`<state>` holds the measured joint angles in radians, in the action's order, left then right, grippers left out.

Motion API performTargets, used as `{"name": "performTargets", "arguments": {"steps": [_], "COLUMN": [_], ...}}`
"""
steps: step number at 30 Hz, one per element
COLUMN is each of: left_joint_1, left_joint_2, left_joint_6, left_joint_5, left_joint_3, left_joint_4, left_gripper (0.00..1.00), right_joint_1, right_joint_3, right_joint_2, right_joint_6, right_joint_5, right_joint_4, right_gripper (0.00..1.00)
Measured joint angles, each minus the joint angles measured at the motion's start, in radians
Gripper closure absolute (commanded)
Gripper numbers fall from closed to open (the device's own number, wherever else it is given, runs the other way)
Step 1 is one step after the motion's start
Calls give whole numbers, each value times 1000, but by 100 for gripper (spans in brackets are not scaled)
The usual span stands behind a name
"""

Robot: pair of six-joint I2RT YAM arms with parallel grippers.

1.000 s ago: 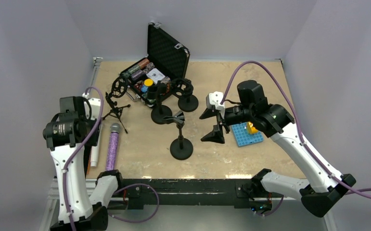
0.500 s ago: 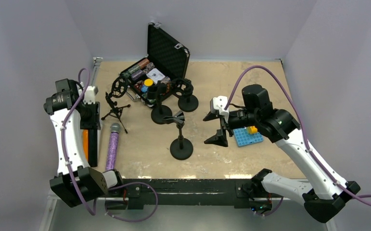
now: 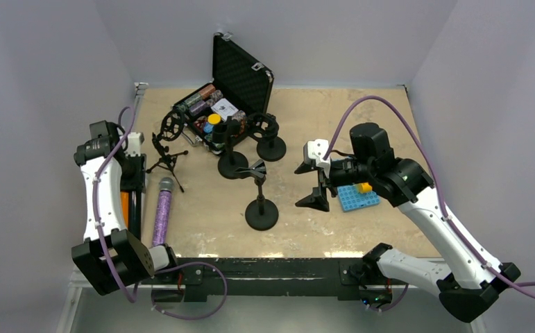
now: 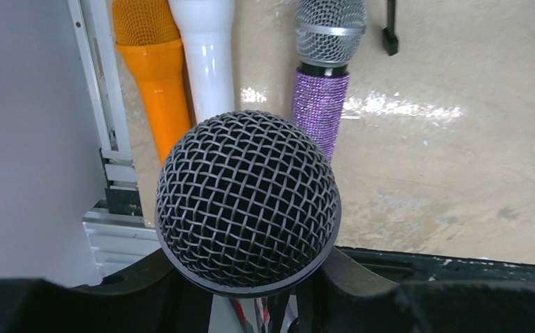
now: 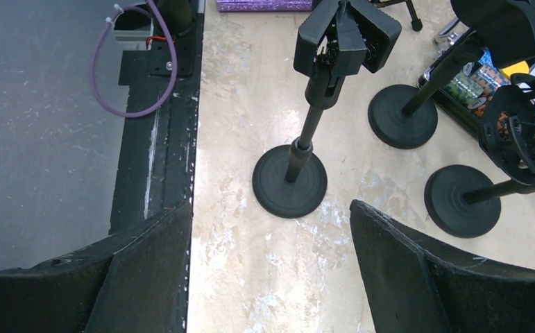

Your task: Remove the microphone from the stand

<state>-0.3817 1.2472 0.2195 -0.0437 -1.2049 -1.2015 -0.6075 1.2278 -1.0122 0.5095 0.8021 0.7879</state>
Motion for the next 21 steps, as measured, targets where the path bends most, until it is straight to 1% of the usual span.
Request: {"name": "performTargets", "arguments": {"steps": [5, 8, 9, 12, 13, 14, 17, 21], "left_joint_1": [-3, -4, -4, -4, -4, -4, -4, -4], "left_joint_2": [-8, 16, 29, 68, 83, 99, 136, 139], "left_joint_6": [29, 31, 31, 35, 36, 37, 37, 38], "left_joint_5": [52, 56, 56, 55, 53, 50, 48, 48], "left_joint_3": [79, 80, 79, 78, 77, 74, 70, 70], "left_joint_4": [51, 58, 63, 74, 74, 73, 78, 80], "left_gripper": [100, 100, 96, 74, 67, 63, 54, 48], "right_joint_1": [0, 0, 0, 0, 0, 0, 0, 0], "right_joint_3": [0, 0, 0, 0, 0, 0, 0, 0], "right_joint_2": [-3, -9, -13, -24, -27, -29, -26, -18], "right_joint_6": [0, -1, -1, -2, -2, -2, -2, -2], "right_joint_5": [0, 0, 0, -1, 0, -1, -1, -1], "right_joint_4": [13, 18, 19, 21, 21, 21, 24, 27], "right_gripper": [13, 14, 14, 13, 13, 14, 13, 14]}}
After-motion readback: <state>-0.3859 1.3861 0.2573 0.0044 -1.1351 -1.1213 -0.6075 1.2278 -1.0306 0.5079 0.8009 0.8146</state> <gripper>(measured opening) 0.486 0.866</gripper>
